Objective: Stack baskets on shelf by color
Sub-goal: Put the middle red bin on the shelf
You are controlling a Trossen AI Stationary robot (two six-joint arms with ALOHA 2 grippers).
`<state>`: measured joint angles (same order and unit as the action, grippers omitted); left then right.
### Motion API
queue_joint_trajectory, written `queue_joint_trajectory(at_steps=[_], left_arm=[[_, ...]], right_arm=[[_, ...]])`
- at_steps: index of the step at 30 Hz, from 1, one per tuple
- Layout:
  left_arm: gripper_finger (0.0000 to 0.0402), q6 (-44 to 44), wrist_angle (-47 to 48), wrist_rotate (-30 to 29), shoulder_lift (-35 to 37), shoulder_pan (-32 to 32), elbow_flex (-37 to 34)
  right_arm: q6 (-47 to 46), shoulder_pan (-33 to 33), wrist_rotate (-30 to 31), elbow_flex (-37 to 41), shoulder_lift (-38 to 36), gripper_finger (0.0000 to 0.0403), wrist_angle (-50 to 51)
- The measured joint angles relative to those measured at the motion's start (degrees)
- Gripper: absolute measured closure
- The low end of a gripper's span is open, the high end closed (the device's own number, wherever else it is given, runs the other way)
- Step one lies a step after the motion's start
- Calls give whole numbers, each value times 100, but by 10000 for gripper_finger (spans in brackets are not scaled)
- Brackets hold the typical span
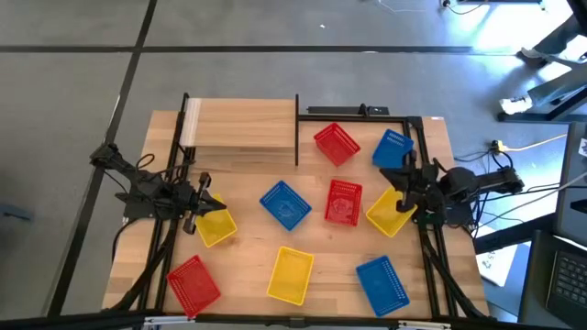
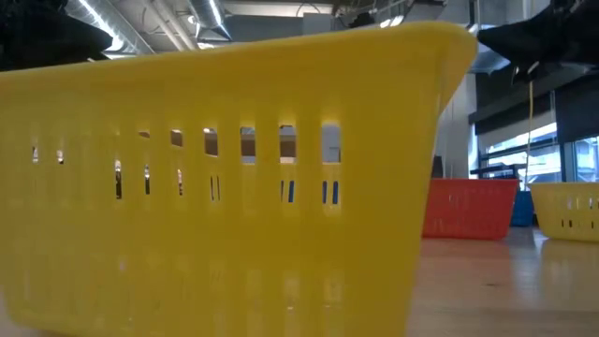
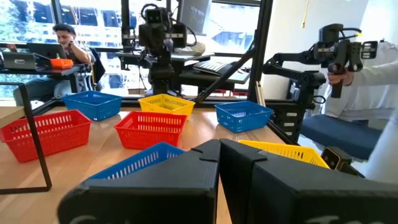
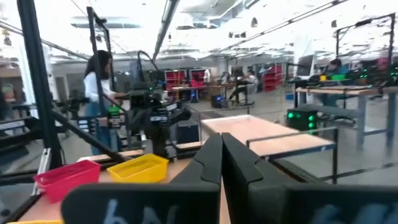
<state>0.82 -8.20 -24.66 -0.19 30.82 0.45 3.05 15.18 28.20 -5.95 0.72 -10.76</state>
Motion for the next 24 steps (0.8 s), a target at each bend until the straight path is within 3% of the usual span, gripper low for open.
queue_joint_trajectory(at_steps=[6,13,17,24], left_arm=[[401,-95,-7,-182,0,-5,0],[401,-492,-117,-904,-28,-81,459],[401,-863,173,-920,-156,-201,1085],[401,-882,1162,-931,-982,-440,2277]], right_arm=[[87,2,377,-410,380,403,51],[341,2,967,-952,1016,403,516],[264,2,1077,-1683,1457,403,1364],[-927,-2,1288,-3446,2546,403,3559]])
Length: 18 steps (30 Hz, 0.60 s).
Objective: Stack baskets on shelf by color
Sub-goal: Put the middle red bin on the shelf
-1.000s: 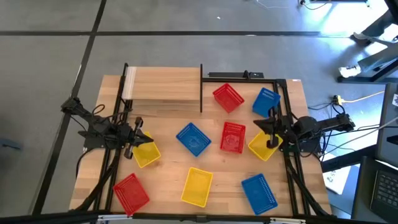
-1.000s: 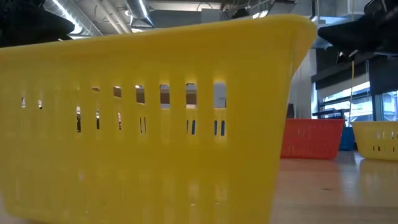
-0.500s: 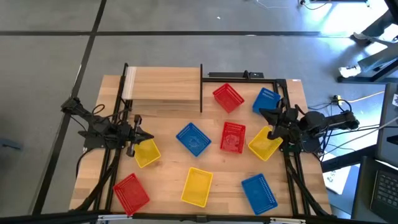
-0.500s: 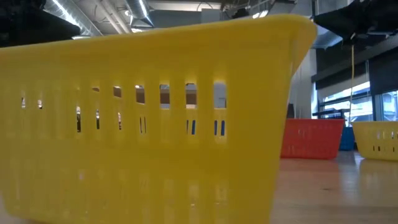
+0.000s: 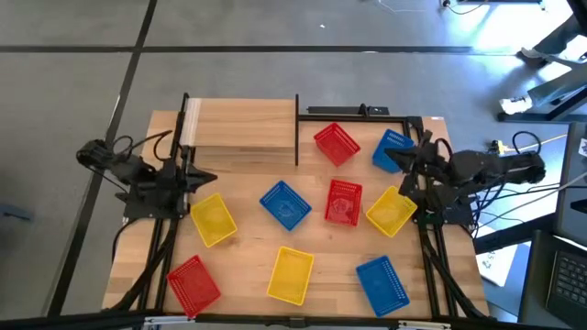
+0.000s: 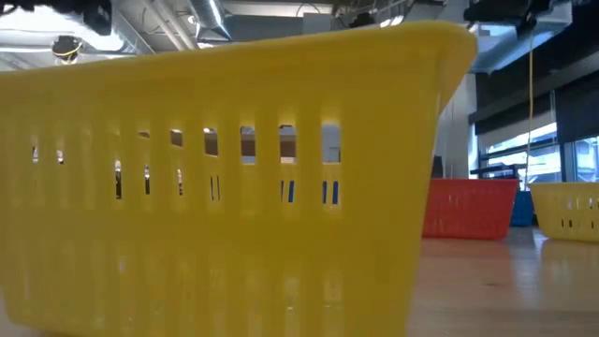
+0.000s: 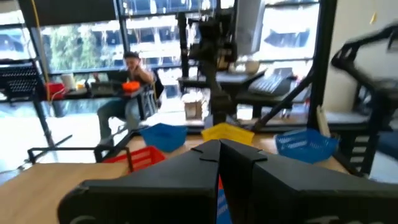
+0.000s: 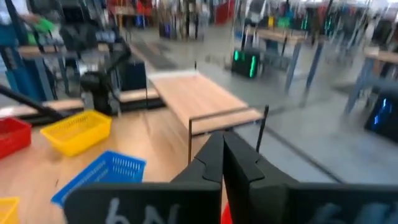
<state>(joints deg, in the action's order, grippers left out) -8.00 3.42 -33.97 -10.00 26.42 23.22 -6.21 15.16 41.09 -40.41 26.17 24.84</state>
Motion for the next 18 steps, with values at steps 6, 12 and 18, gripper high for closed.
queue_joint_trajectory(at_steps=[6,12,18], left_arm=[[401,372,1050,0,-1225,-283,1229],[401,1588,2566,14,-2339,-627,2407],[401,2441,3265,73,-3026,-920,2991]], right_arm=[[-1901,0,-243,-1506,966,403,2147],[-3149,0,-1373,-2633,1999,403,4125],[-3708,0,-2492,-3057,2919,403,4878]])
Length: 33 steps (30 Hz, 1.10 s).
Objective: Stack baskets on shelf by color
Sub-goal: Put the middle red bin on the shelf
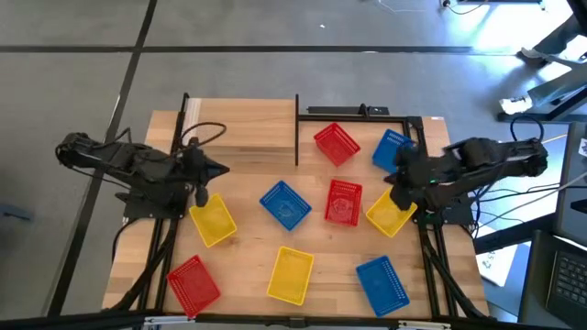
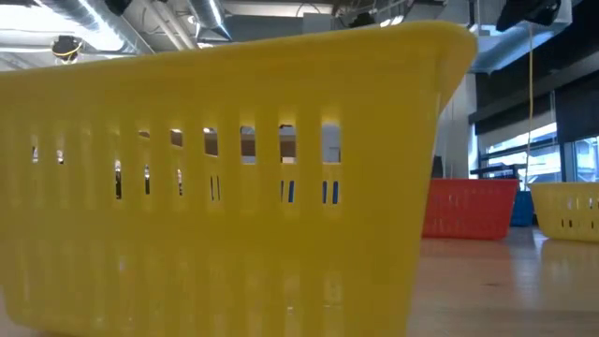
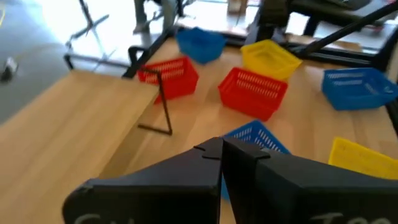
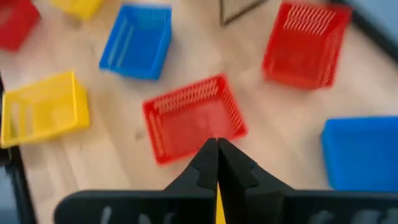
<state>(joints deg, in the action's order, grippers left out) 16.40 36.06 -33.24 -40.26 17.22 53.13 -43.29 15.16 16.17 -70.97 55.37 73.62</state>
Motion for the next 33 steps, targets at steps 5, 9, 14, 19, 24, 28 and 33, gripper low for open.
queue_joint_trajectory(at_steps=[5,9,14,19,24,28,33], left_arm=[[401,415,161,431,-292,-246,163],[401,428,161,884,-377,-362,194],[401,426,168,1187,-370,-385,194],[401,419,163,1196,-368,-383,194],[401,190,158,1196,-366,-383,194],[401,-31,158,1195,-394,-387,194],[401,-23,158,1194,-401,-382,189]], right_arm=[[164,2,-758,-9,543,398,0],[272,1,-772,-7,928,382,1],[488,-67,-835,-3,1323,346,-41],[899,-290,-833,-1,1721,306,-230],[2130,-553,-523,-1,2181,291,-364],[3017,-826,-295,1,2537,292,-356],[3451,-1189,-268,1,2981,291,-387]])
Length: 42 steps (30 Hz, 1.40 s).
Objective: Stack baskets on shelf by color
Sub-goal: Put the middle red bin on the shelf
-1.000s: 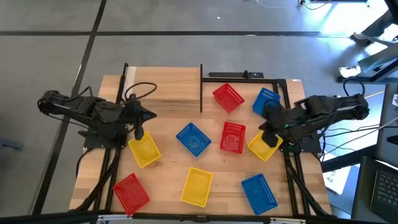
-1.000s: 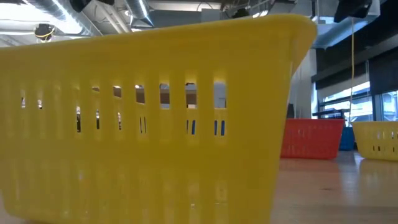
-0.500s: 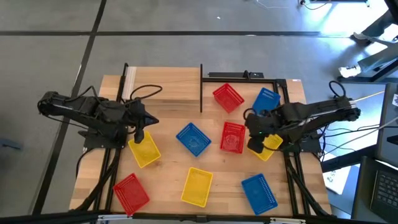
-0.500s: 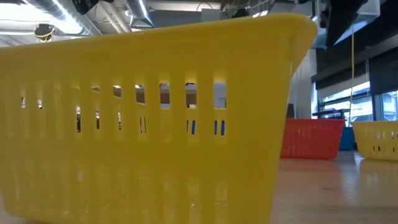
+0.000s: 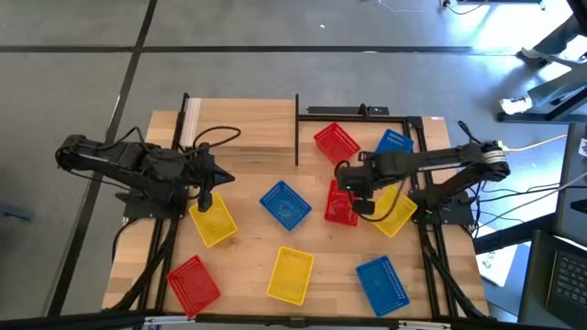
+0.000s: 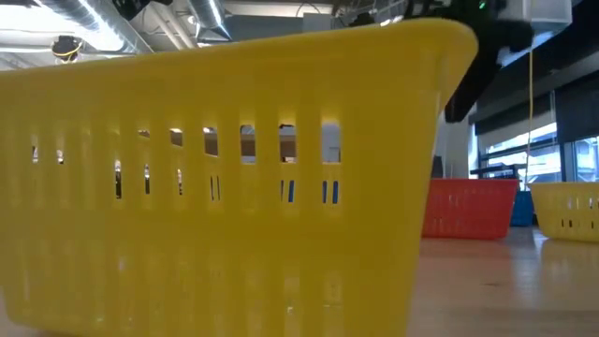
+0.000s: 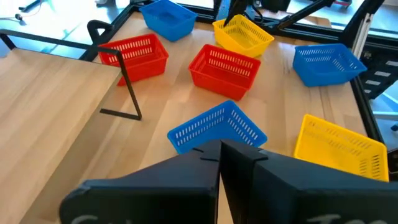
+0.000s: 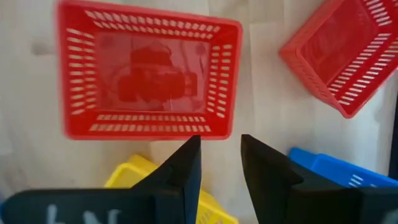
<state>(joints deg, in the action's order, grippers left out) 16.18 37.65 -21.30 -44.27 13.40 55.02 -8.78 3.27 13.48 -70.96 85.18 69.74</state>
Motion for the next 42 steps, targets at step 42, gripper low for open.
queue_joint_trajectory(at_steps=[42], left_arm=[[401,-21,7,-96,-2,-1,0]], right_arm=[[1803,-2256,-2409,4,1487,290,-720]])
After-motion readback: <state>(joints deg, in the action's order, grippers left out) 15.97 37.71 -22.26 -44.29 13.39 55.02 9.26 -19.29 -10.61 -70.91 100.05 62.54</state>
